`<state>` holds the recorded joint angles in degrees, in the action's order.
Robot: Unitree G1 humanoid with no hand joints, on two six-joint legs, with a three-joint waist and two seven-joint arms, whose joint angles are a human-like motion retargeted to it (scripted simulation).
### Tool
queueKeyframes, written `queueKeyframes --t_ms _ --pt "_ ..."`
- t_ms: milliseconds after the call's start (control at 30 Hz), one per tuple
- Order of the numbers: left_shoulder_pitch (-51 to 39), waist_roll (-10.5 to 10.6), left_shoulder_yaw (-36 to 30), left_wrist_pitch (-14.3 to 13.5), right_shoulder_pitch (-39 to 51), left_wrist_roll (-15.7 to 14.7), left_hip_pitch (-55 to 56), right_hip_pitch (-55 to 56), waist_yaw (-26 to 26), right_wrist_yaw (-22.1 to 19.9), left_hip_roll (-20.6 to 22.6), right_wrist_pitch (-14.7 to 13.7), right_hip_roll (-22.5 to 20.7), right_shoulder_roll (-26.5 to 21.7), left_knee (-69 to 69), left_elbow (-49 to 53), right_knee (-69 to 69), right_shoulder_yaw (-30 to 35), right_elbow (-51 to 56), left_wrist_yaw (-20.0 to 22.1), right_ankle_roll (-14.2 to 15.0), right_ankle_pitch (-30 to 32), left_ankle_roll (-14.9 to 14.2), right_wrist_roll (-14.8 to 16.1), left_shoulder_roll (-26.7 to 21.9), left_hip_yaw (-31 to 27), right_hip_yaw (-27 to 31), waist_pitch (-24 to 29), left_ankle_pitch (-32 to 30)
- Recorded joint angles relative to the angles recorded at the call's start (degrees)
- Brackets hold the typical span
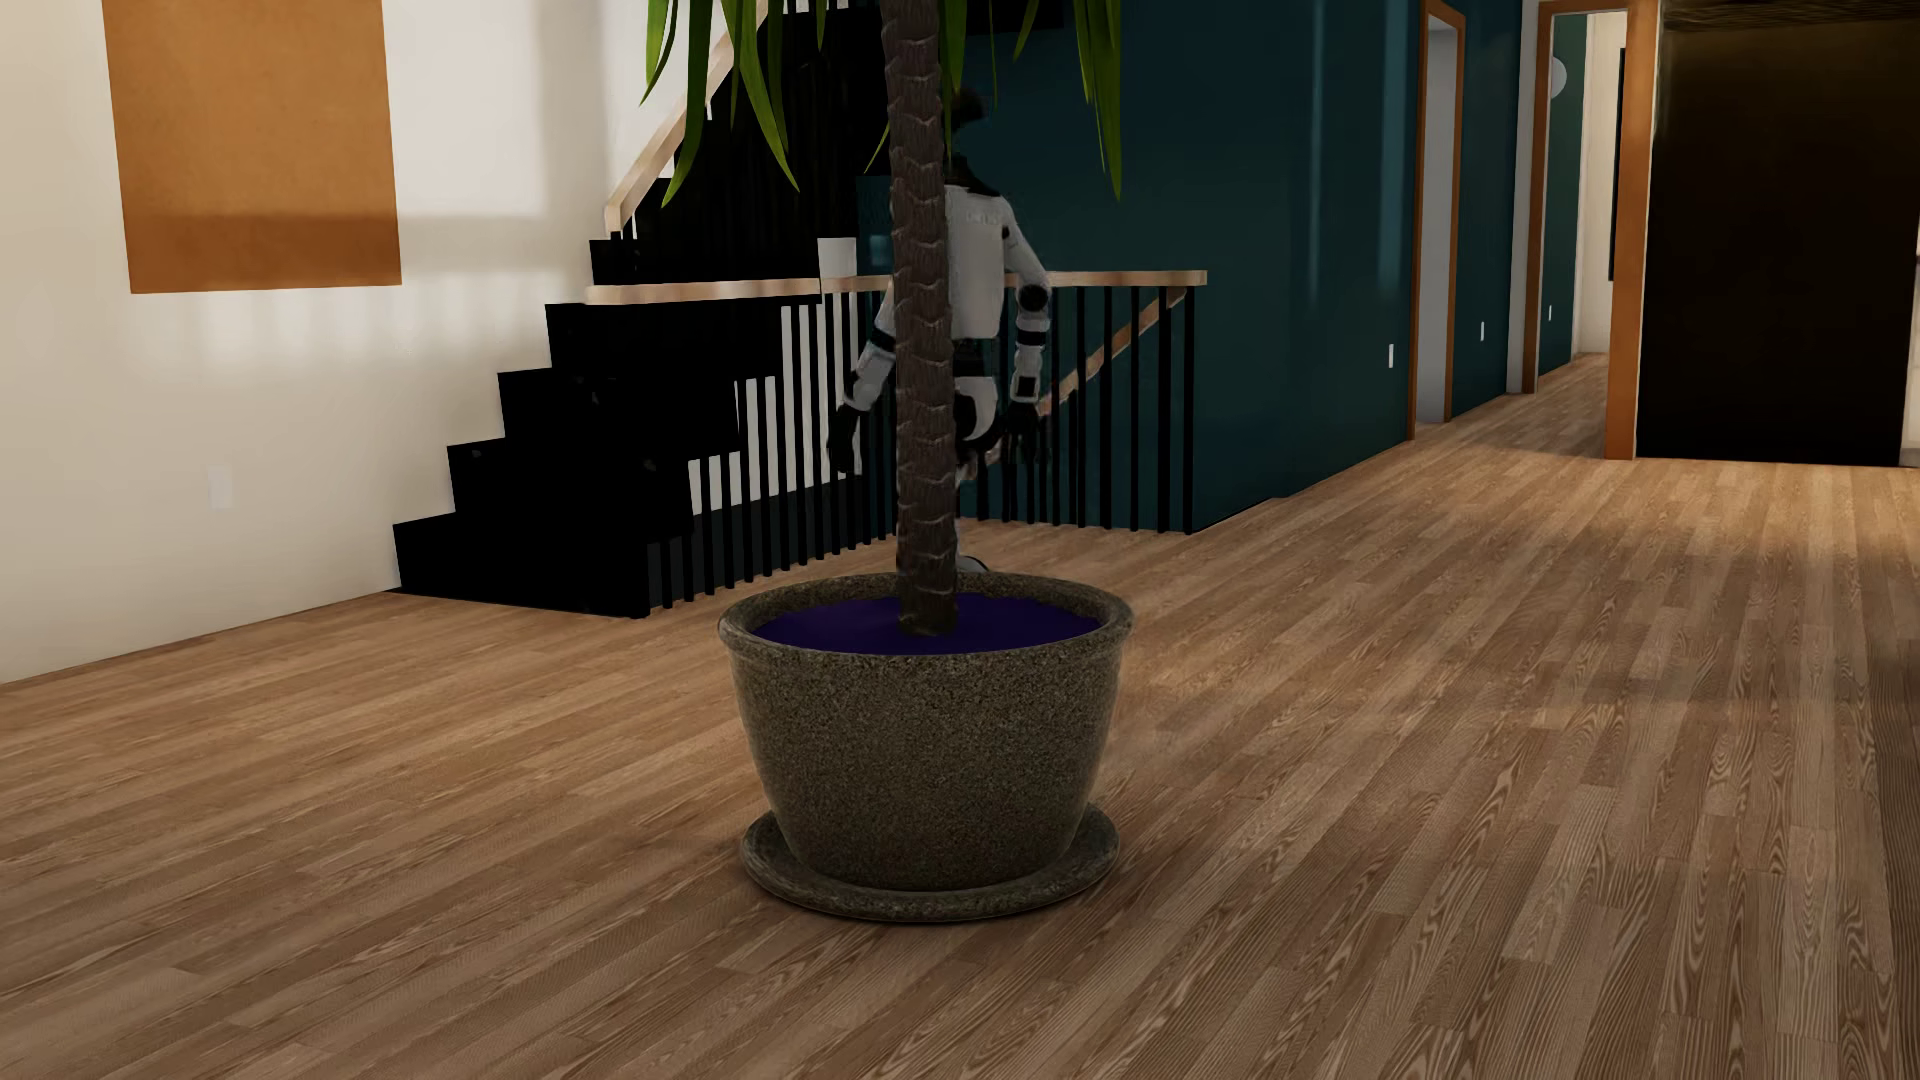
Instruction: Go around the plant
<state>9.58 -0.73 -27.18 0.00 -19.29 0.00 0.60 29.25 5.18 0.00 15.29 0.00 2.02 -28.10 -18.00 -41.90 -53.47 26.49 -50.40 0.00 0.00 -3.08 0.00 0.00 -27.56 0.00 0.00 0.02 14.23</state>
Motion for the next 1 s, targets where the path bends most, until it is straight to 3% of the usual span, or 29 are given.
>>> queueKeyframes --t_ms 33,100,133,200,267,333,400,467,567,600,667,700,733,800,867,933,1000 --pt "-0.1 0.7 0.4 0.0 0.3 0.0 -2.9 -0.4 0.8 0.0 0.0 0.0 -0.3 0.3 1.9 0.9 11.3 -0.1 0.6 0.0 0.0 2.6 0.0 0.0 0.2 0.0 0.0 -0.1 4.3" --pt "0.2 2.4 -0.6 0.0 1.0 0.0 -6.9 -4.0 2.6 0.0 -1.4 0.0 -2.0 0.7 2.3 0.0 30.4 1.3 0.2 0.0 0.0 2.4 0.0 0.0 0.5 0.0 0.0 -0.2 7.0" --pt "0.2 3.2 -1.9 0.0 1.1 0.0 -8.2 -5.1 3.2 0.0 -2.3 0.0 -2.3 0.8 1.6 -1.6 38.9 2.2 -0.4 0.0 0.0 6.2 0.0 0.0 0.8 0.0 0.0 -0.2 7.4" --pt "0.8 3.5 -4.9 0.0 1.9 0.0 -9.5 -4.2 3.5 0.0 -3.0 0.0 -2.3 1.2 -4.1 -6.5 31.1 5.5 -3.0 0.0 0.0 6.4 0.0 0.0 1.2 0.0 0.0 -1.1 0.0" --pt "1.7 4.4 -10.7 0.0 2.5 0.0 -5.9 -5.8 2.9 0.0 -6.2 0.0 -3.3 0.9 -13.2 -13.9 26.9 10.2 -6.4 0.0 0.0 4.5 0.0 0.0 2.2 0.0 0.0 -1.9 -17.3" --pt "4.6 3.2 -13.5 0.0 0.6 0.0 -0.5 -17.6 2.6 0.0 -9.0 0.0 -4.5 -0.5 -30.9 -14.7 28.7 10.7 -4.2 0.0 0.0 -0.9 0.0 0.0 0.9 0.0 0.0 1.5 -30.3" --pt "5.8 2.3 -13.1 0.0 -0.5 0.0 4.3 -29.7 -1.2 0.0 -10.2 0.0 -5.9 -2.0 -41.8 -13.2 31.6 10.6 -3.3 0.0 0.0 -5.4 0.0 0.0 0.2 0.0 0.0 5.5 -35.2" --pt "6.8 0.2 -10.2 0.0 -0.4 0.0 8.5 -38.7 -6.2 0.0 -8.8 0.0 -5.7 -3.0 -36.2 -10.4 37.4 9.3 -4.5 0.0 0.0 1.5 0.0 0.0 -0.3 0.0 0.0 7.4 -34.0" --pt "7.1 -1.6 -6.9 0.0 0.7 0.0 10.8 -47.5 -10.5 0.0 -5.4 0.0 -6.0 -4.5 -8.9 -6.9 39.5 4.9 -2.9 0.0 0.0 -6.4 0.0 0.0 -0.7 0.0 0.0 7.8 -27.4" --pt "6.7 -1.5 -7.1 0.0 1.5 0.0 9.7 -49.3 -11.1 0.0 -4.1 0.0 -6.7 -5.0 -0.1 -7.3 39.3 3.5 -2.3 0.0 0.0 -7.3 0.0 0.0 -0.4 0.0 0.0 7.7 -16.5" --pt "6.5 -0.7 -9.0 0.0 3.6 0.0 7.3 -52.5 -11.2 0.0 -3.4 0.0 -8.6 -5.2 -4.1 -9.0 38.7 1.1 -1.7 0.0 0.0 -4.4 0.0 0.0 0.2 0.0 0.0 7.2 -13.7" --pt "6.8 -0.7 -10.3 0.0 3.8 0.0 8.5 -53.7 -11.8 0.0 -4.1 0.0 -8.2 -4.8 6.9 -10.0 33.5 -0.9 -0.9 0.0 0.0 -10.3 0.0 0.0 0.2 0.0 0.0 6.8 -21.7" --pt "7.4 -1.6 -11.3 0.0 3.8 0.0 9.5 -53.8 -12.1 0.0 -4.2 0.0 -6.9 -3.8 4.7 -11.1 30.4 -2.3 0.0 0.0 0.0 -11.2 0.0 0.0 0.1 0.0 0.0 6.0 -24.1" --pt "7.4 -3.8 -14.7 0.0 3.2 0.0 13.2 -49.2 -11.0 0.0 -3.8 0.0 -2.3 -1.1 -3.8 -14.2 16.2 -2.2 0.6 0.0 0.0 -1.5 0.0 0.0 -0.9 0.0 0.0 4.6 -43.3" --pt "5.4 -4.7 -16.1 0.0 3.1 0.0 10.1 -37.2 -11.6 0.0 -1.0 0.0 3.3 0.9 -5.1 -15.6 -5.5 1.9 0.0 0.0 0.0 6.3 0.0 0.0 -1.7 0.0 0.0 4.5 -37.8" --pt "3.0 -4.0 -12.9 0.0 4.0 0.0 7.3 -22.9 -11.3 0.0 -0.4 0.0 3.5 1.9 -4.5 -14.8 -19.4 7.4 -1.2 0.0 0.0 -1.6 0.0 0.0 -1.9 0.0 0.0 3.9 -27.0" --pt "2.2 -2.2 -7.9 0.0 2.8 0.0 2.8 -14.3 -8.5 0.0 -0.5 0.0 1.1 2.0 -3.6 -11.5 -14.9 9.2 -0.7 0.0 0.0 -5.5 0.0 0.0 -1.7 0.0 0.0 3.3 -17.8"
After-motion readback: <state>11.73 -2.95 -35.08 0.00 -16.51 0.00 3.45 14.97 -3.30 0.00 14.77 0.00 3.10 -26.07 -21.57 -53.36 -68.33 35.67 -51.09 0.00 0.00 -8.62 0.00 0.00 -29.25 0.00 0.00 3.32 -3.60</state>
